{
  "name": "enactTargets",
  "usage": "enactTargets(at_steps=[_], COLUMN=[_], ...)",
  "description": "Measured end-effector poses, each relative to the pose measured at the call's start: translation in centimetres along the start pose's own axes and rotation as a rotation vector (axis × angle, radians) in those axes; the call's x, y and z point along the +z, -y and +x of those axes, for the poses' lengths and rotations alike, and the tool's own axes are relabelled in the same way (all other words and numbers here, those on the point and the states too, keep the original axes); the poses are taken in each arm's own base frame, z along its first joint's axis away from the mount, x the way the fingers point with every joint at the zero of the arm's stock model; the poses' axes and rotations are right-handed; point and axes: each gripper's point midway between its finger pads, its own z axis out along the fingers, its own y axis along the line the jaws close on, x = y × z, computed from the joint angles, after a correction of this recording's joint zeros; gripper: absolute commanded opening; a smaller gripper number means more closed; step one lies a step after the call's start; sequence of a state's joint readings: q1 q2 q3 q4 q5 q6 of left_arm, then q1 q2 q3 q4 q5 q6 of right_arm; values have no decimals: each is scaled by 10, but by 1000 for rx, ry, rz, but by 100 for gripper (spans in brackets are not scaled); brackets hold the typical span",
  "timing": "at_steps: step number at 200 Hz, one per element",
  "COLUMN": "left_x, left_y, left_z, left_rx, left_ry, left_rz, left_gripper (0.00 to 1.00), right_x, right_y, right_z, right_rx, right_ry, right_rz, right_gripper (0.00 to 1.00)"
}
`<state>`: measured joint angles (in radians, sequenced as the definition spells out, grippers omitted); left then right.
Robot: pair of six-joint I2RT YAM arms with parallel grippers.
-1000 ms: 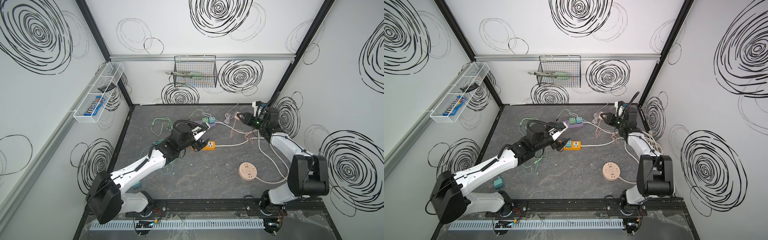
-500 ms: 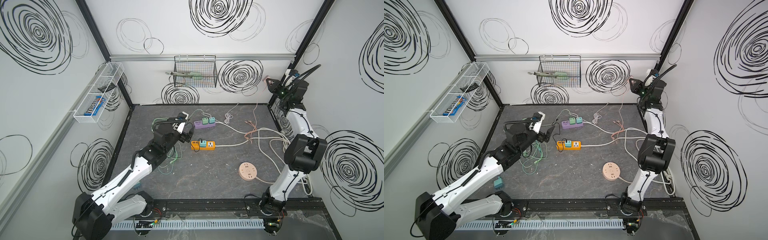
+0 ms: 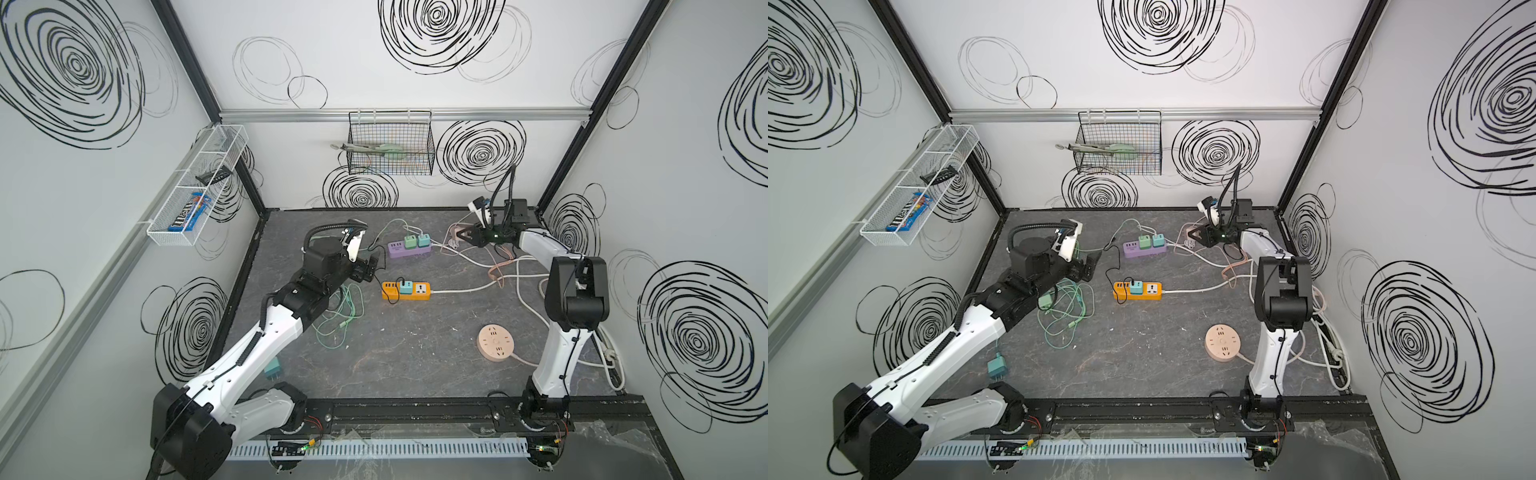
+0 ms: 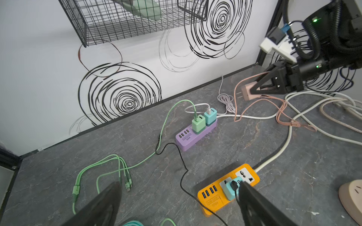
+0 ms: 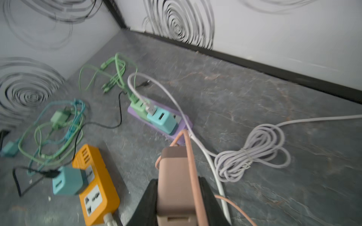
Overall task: Insert the plug
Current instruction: 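Carry the pink charger toward the orange strip with the right while the left draws back, then lower the pink charger prongs onto the free orange strip socket with the right gripper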
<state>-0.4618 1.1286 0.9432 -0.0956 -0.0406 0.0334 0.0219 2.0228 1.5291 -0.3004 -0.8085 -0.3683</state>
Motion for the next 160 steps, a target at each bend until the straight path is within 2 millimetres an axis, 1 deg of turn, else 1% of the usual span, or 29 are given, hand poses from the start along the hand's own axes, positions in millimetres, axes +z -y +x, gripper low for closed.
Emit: enactTargets(at_steps=[22, 42, 52, 79, 102, 114, 160], left_x=[0, 0, 0, 0, -1, -1, -1], left_y=[1, 1, 0, 0, 0, 0, 0], left_z=[5, 9, 10, 14, 17, 17, 17], left_rx=[1, 0, 0, 3, 7, 8, 15], left_ry=[-22, -37, -42, -57, -67, -68, -67], left_rz=[8, 10, 10, 10, 11, 11, 9], left_gripper=[96, 96, 96, 96, 96, 96, 96], right_x=[14, 17, 20, 25, 30, 34, 50], right_y=[-24, -47, -58, -79, -96, -102, -133], right_z=[19, 27, 28, 32, 28, 29, 52], right_rx=[-111, -194, -235, -328, -405, -445, -556], right_ry=[-99, -152, -171, -242, -295, -329, -494], right_rz=[-105, -180, -205, -239, -262, -264, -288], right_gripper=[0, 0, 0, 0, 0, 0, 0])
